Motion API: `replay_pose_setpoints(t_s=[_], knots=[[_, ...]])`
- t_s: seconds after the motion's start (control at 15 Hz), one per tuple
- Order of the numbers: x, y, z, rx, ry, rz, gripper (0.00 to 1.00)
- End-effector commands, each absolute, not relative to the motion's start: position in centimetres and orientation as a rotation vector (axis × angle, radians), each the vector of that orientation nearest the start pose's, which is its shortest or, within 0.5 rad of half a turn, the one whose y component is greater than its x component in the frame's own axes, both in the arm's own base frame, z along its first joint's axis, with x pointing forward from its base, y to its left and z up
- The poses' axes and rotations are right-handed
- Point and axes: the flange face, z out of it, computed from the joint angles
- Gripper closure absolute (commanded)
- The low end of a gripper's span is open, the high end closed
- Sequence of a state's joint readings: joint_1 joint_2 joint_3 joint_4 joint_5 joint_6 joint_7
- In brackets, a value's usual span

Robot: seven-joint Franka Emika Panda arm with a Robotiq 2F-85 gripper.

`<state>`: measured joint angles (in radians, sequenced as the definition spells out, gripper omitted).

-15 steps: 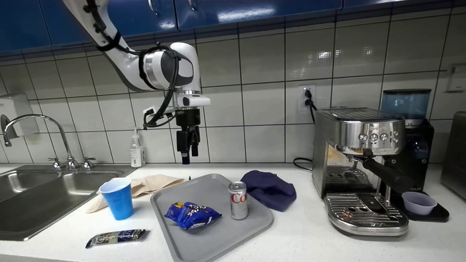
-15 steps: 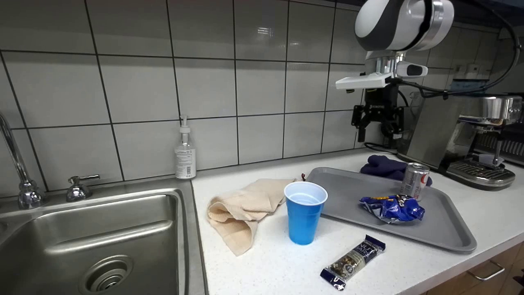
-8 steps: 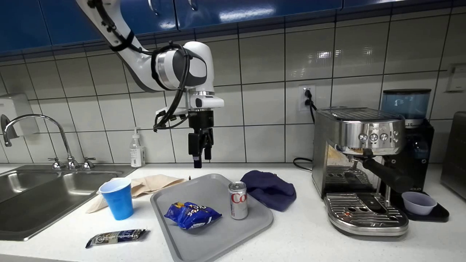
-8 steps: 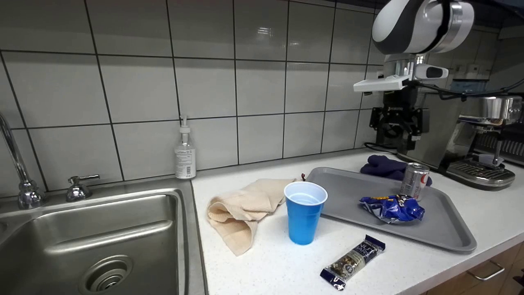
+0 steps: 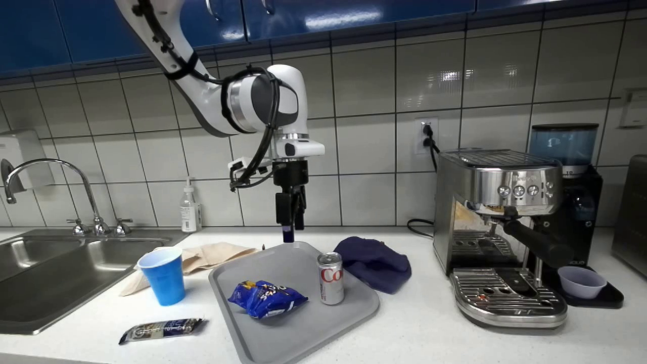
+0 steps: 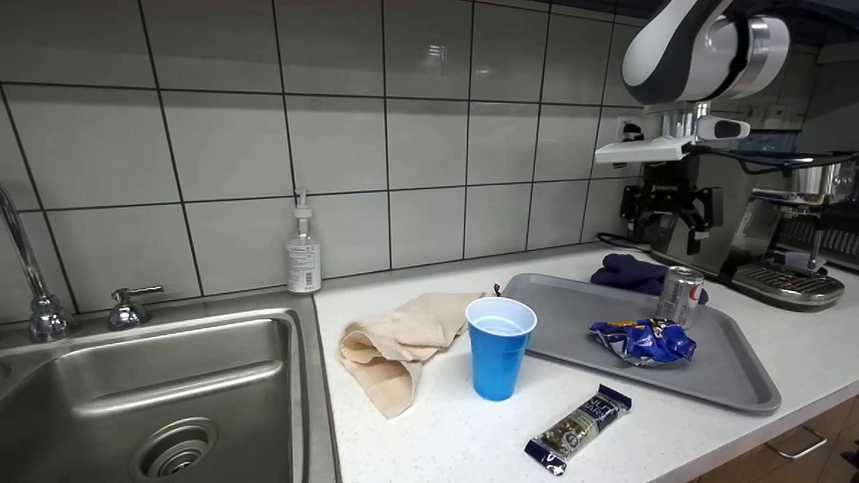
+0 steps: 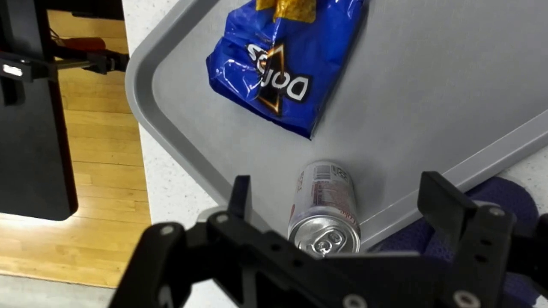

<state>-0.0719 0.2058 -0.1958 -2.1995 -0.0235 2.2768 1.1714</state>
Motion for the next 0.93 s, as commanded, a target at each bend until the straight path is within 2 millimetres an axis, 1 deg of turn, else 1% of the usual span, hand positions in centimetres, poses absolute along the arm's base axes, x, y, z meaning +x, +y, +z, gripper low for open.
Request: replay_pose_setpoints(t_s=[0.0, 0.2, 0.27, 0.4, 0.87], knots=[[52.4, -15.5, 27.0, -2.589, 2.035, 0.097, 0.0], [52.6, -15.9, 26.0, -2.66, 1.995, 0.101, 0.0], [52.0, -15.3, 26.2, -2.603, 2.045, 0.118, 0.0], [52.1, -15.4, 25.6, -2.624, 2.031, 0.124, 0.0], [52.2, -15.4, 25.6, -2.63, 2.024, 0.121, 0.0]])
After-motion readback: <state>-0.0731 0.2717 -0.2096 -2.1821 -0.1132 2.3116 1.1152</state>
